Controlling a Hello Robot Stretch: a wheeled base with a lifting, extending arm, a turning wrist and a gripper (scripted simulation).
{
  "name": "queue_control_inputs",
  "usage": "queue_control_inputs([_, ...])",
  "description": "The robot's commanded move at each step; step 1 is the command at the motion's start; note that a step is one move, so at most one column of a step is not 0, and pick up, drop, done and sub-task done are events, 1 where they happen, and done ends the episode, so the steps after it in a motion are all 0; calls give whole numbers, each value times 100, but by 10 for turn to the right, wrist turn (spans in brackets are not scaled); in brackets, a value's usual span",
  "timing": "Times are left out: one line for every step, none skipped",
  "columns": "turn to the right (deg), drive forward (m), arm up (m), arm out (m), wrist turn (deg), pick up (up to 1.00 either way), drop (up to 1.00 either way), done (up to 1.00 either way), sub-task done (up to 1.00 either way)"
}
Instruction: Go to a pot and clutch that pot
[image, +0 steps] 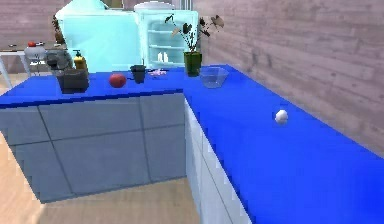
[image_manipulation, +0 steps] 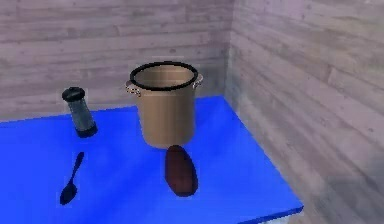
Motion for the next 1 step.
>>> queue_control_inputs([0,0,38,0,0,0,0,0,0])
